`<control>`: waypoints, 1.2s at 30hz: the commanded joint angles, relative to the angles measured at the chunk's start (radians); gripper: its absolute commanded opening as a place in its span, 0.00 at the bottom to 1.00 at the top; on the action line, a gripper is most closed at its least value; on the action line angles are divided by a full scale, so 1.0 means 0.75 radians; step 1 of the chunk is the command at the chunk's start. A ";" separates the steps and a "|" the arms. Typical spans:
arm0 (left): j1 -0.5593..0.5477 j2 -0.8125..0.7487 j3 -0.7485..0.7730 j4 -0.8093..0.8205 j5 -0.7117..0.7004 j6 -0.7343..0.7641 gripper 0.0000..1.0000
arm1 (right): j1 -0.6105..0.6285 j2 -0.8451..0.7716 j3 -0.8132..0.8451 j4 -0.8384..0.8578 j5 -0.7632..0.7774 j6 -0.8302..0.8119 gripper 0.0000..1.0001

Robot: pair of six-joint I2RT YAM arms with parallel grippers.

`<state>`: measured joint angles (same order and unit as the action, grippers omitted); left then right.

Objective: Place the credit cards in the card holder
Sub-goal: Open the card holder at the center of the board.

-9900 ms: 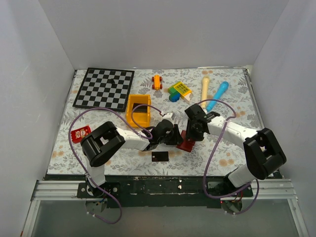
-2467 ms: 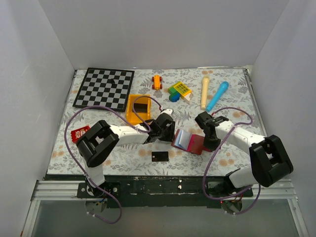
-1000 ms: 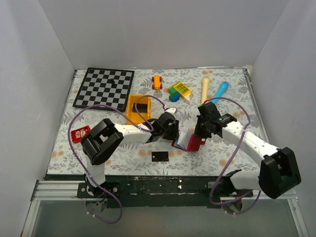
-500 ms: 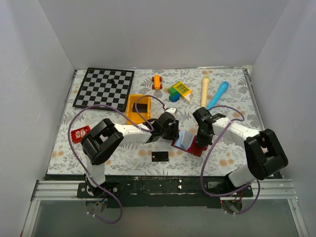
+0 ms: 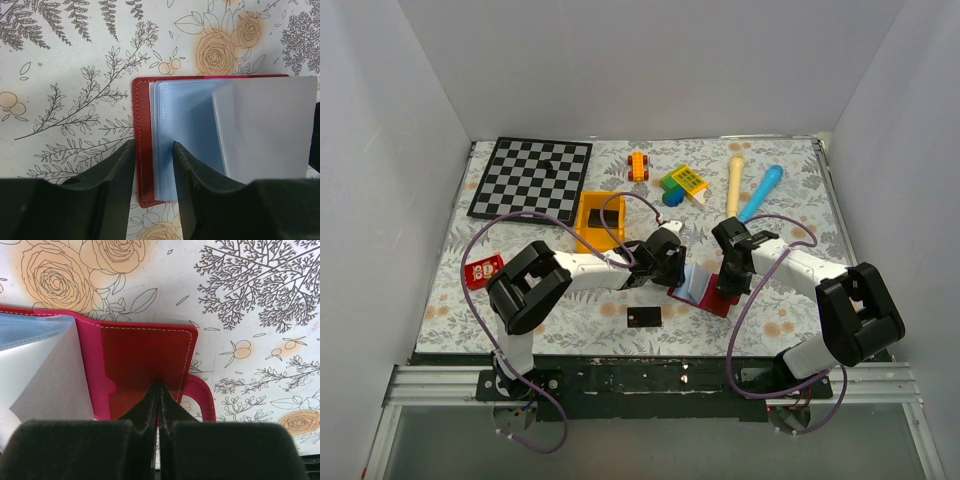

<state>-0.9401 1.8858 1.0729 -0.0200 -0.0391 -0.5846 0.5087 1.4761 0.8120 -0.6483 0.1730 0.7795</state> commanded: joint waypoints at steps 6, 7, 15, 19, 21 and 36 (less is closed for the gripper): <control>-0.037 -0.129 0.011 -0.076 -0.040 0.021 0.07 | -0.005 0.008 -0.035 0.036 -0.012 0.016 0.01; -0.037 -0.142 0.015 -0.078 -0.036 0.027 0.00 | -0.005 0.010 -0.035 0.036 -0.010 0.018 0.01; -0.037 -0.187 0.032 -0.102 -0.066 0.029 0.00 | -0.005 0.010 -0.033 0.036 -0.012 0.018 0.01; -0.037 -0.187 0.036 -0.127 -0.095 0.027 0.00 | -0.005 0.010 -0.033 0.034 -0.012 0.016 0.01; -0.037 -0.201 0.020 -0.119 -0.095 0.029 0.00 | -0.007 0.010 -0.031 0.034 -0.012 0.014 0.01; -0.037 -0.279 -0.050 0.203 0.263 -0.020 0.00 | -0.022 -0.195 -0.074 0.089 -0.045 -0.004 0.18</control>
<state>-0.9619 1.7157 1.0294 0.0803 0.0898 -0.5877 0.4911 1.4139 0.7605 -0.5968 0.1326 0.7799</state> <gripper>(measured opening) 0.009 0.116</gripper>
